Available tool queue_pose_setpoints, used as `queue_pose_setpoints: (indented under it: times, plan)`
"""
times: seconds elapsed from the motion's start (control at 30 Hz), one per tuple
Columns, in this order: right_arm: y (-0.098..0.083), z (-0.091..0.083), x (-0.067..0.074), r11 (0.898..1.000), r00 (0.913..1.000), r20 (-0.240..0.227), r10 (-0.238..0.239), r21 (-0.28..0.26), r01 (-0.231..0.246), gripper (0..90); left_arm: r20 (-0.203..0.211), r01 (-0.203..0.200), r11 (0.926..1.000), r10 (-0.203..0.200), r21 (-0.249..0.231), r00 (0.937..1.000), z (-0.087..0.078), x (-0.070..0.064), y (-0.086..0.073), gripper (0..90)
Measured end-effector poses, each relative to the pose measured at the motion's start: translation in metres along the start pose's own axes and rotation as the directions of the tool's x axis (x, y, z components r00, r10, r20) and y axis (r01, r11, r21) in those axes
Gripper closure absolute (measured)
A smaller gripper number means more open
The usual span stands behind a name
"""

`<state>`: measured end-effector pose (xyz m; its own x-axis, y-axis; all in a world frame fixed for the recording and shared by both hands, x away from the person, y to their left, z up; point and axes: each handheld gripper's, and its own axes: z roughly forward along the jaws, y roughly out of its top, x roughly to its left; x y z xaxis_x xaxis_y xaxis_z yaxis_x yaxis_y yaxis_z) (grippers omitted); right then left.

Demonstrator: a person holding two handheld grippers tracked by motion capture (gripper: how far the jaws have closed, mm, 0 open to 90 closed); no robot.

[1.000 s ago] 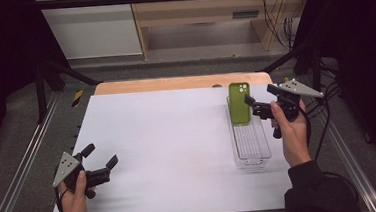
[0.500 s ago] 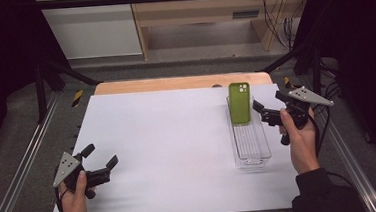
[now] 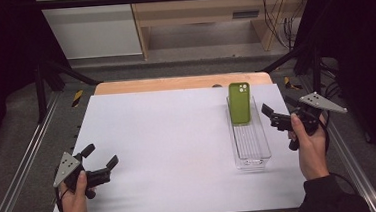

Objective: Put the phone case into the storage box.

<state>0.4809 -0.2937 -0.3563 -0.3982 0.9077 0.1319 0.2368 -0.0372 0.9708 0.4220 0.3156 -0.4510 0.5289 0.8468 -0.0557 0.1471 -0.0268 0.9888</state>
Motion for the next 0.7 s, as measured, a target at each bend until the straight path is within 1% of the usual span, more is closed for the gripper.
queue_pose_setpoints:
  times: [0.13, 0.3, 0.4, 0.53, 0.63, 0.7]
  plan:
    - [-0.002, -0.005, -0.001, 1.0, 1.0, 0.004, -0.006, -0.002, 0.006, 5.1, 0.001, -0.002, 1.0, 0.002, 0.004, 1.0, 0.0, 0.0, 0.0, 1.2]
    - [-0.005, -0.009, -0.002, 1.0, 1.0, 0.003, -0.008, -0.002, 0.008, 5.0, 0.002, 0.004, 1.0, -0.004, -0.002, 1.0, 0.0, -0.001, 0.0, 1.1]
    - [-0.005, -0.01, -0.002, 1.0, 0.9999, 0.002, -0.012, -0.001, 0.012, 5.0, 0.002, -0.001, 1.0, 0.001, 0.002, 1.0, -0.001, -0.002, 0.0, 1.1]
    - [-0.004, -0.014, -0.001, 1.0, 0.9999, -0.003, -0.011, -0.013, 0.011, 4.7, 0.006, 0.0, 1.0, 0.0, -0.001, 1.0, -0.002, -0.001, 0.001, 1.1]
    - [-0.003, -0.017, 0.0, 1.0, 0.9999, -0.01, -0.012, -0.02, 0.012, 4.5, 0.022, 0.028, 0.9995, -0.028, -0.013, 0.9994, -0.003, -0.001, 0.001, 1.2]
    - [-0.003, -0.019, 0.002, 1.0, 0.9998, -0.013, -0.015, -0.023, 0.014, 4.5, 0.021, 0.027, 0.9996, -0.027, -0.011, 0.9994, -0.004, 0.0, 0.0, 1.1]
